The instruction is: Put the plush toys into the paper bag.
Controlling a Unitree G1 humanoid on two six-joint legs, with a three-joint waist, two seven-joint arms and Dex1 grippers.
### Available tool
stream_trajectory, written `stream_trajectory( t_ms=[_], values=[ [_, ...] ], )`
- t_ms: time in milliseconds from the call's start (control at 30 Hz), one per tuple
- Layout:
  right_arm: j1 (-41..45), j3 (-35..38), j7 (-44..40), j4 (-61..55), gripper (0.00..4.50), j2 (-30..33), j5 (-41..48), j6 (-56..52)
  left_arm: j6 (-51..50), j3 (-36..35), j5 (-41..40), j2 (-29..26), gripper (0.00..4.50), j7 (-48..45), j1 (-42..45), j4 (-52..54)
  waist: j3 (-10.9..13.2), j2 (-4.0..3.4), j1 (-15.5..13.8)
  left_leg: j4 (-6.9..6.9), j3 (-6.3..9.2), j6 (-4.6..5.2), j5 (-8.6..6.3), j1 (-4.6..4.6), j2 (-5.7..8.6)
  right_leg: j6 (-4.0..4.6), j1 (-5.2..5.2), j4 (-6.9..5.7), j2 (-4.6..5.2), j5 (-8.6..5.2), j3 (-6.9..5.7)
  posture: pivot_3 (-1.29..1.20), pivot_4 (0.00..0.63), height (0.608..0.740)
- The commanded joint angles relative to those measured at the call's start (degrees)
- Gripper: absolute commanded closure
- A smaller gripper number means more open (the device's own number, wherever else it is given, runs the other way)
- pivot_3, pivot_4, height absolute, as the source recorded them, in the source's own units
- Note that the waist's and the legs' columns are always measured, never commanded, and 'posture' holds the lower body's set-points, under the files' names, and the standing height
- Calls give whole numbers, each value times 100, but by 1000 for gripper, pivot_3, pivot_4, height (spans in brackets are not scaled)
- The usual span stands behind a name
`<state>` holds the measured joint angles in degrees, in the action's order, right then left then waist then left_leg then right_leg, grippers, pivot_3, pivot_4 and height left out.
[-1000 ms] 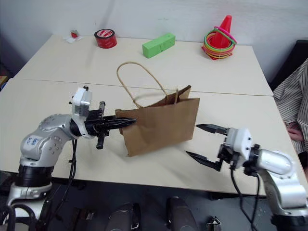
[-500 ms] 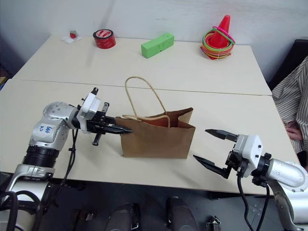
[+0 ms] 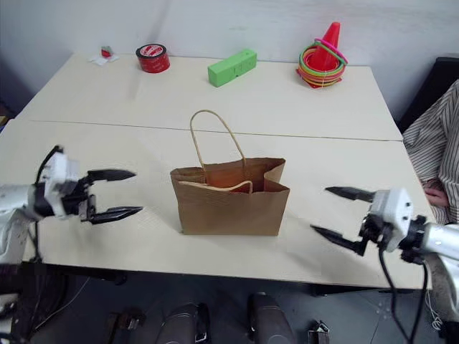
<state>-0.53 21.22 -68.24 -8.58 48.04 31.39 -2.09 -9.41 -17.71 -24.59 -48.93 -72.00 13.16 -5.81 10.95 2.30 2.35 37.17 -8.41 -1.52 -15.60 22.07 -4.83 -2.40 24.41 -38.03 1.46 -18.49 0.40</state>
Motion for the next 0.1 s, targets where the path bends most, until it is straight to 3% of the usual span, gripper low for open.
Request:
stream_trajectory(
  t_ms=[33, 100],
  values=[
    [434, 43, -321, 693, 0, 186, -202, 482, 329, -526, 118, 4, 34, 488, -495, 313, -1, 2, 0, 0, 3, 0, 0, 1, -1, 0, 0, 2, -1, 0, -3, 0, 150, 740],
    [644, -64, -461, 1059, 0, 197, -309, 676, 281, -620, 49, 58, 34, 719, -677, 557, -1, 2, -14, 0, 4, 35, -20, 0, -1, 0, -1, 1, 1, 0, -4, 0, 150, 740]
  ],
)
